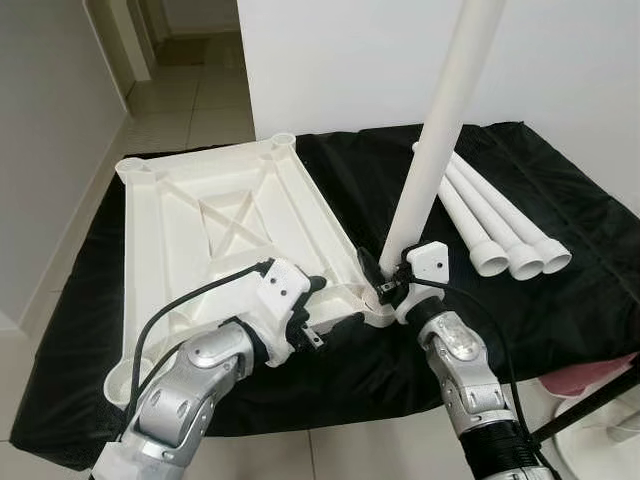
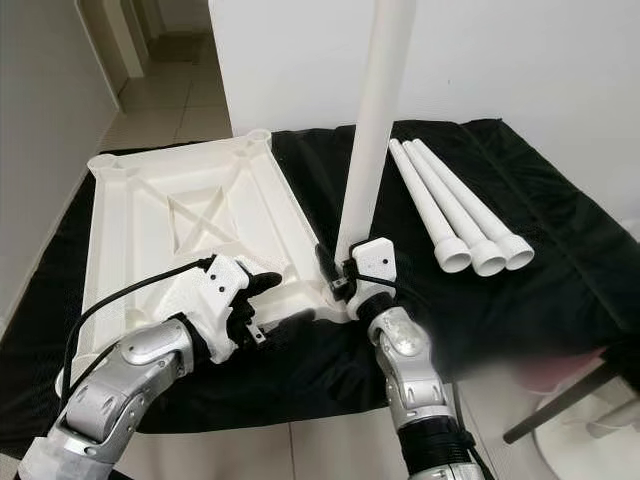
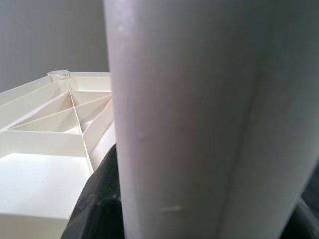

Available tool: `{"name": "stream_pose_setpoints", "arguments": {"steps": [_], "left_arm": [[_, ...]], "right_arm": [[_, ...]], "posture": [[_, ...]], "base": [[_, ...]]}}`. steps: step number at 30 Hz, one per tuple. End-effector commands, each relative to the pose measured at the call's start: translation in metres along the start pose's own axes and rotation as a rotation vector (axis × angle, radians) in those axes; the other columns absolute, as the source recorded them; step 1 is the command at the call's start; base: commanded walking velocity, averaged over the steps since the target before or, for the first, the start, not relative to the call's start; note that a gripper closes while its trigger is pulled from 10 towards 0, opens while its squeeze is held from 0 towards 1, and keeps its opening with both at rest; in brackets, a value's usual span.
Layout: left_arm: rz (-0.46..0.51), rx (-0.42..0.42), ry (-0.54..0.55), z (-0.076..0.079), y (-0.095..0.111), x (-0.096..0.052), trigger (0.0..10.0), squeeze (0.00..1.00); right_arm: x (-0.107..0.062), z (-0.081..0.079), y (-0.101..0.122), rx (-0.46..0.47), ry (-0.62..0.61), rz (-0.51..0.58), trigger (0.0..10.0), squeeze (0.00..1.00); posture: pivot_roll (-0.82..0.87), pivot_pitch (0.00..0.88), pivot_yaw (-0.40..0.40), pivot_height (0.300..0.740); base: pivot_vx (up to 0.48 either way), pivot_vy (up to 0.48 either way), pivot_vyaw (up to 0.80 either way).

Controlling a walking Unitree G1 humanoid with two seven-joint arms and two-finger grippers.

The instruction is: Building children table

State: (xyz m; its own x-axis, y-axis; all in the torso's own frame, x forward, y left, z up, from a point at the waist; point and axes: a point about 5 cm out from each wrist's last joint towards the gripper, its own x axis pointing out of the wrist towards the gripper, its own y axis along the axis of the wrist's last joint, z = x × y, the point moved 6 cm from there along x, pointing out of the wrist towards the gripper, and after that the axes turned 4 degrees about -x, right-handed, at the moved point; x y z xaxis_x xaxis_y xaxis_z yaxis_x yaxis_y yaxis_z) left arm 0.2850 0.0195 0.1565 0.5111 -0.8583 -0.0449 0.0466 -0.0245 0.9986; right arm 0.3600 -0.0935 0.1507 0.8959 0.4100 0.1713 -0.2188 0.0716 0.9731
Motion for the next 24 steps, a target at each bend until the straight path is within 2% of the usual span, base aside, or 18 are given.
{"name": "stream_pose_setpoints", "arguments": {"steps": [1, 6, 10, 12, 14, 15, 16, 17, 20, 24], "left_arm": [[-0.005, 0.013, 0.07, -0.011, -0.001, 0.0, 10.0, 0.0], [0.0, 0.013, 0.078, -0.011, -0.002, 0.001, 10.0, 0.0], [0.0, 0.015, 0.09, -0.011, -0.004, 0.0, 10.0, 0.0], [0.003, 0.012, 0.095, -0.01, -0.003, 0.001, 10.0, 0.0], [0.003, 0.013, 0.096, -0.01, -0.003, 0.001, 10.0, 0.0], [0.003, 0.013, 0.096, -0.01, -0.003, 0.001, 10.0, 0.0], [0.002, 0.014, 0.099, -0.01, -0.004, 0.0, 10.0, 0.0], [0.002, 0.014, 0.099, -0.01, -0.004, 0.0, 10.0, 0.0], [0.008, 0.015, 0.113, -0.011, -0.002, -0.002, 10.0, 0.0], [0.003, 0.02, 0.12, -0.011, -0.003, -0.003, 10.0, 0.0]], "right_arm": [[-0.007, -0.007, -0.031, 0.039, 0.007, -0.126, 10.0, 0.0], [-0.007, -0.006, -0.033, 0.031, 0.0, -0.13, 10.0, 0.0], [-0.008, -0.006, -0.028, -0.034, -0.028, -0.116, 10.0, 0.0], [-0.01, -0.004, -0.027, -0.035, -0.066, -0.111, 10.0, 0.0], [-0.012, 0.003, -0.026, -0.008, -0.145, -0.11, 10.0, 0.0], [-0.012, 0.003, -0.026, -0.008, -0.145, -0.11, 10.0, 0.0], [-0.014, 0.007, -0.027, -0.003, -0.205, -0.108, 10.0, 0.0], [-0.014, 0.007, -0.027, -0.003, -0.205, -0.108, 10.0, 0.0], [-0.02, 0.012, -0.036, 0.074, -0.369, -0.128, 10.0, 0.0], [-0.021, 0.013, -0.042, 0.116, -0.43, -0.148, 10.0, 0.0]], "posture": [[-0.05, 0.03, 0.043, 0.74], [-0.05, 0.036, 0.038, 0.74], [-0.05, 0.043, 0.033, 0.74], [-0.05, 0.043, 0.031, 0.74], [-0.04, 0.045, 0.029, 0.74], [-0.04, 0.045, 0.029, 0.74], [-0.03, 0.048, 0.026, 0.74], [-0.03, 0.048, 0.026, 0.74], [-0.01, 0.045, 0.027, 0.74], [0.0, 0.035, 0.034, 0.74]], "base": [[0.0, 0.0, 0.0], [0.0, 0.0, 0.0], [0.0, 0.0, 0.0], [0.0, 0.0, 0.0], [0.0, 0.0, 0.0], [0.0, 0.0, 0.0], [0.0, 0.0, 0.0], [0.0, 0.0, 0.0], [0.0, 0.0, 0.0], [0.0, 0.0, 0.0]]}}
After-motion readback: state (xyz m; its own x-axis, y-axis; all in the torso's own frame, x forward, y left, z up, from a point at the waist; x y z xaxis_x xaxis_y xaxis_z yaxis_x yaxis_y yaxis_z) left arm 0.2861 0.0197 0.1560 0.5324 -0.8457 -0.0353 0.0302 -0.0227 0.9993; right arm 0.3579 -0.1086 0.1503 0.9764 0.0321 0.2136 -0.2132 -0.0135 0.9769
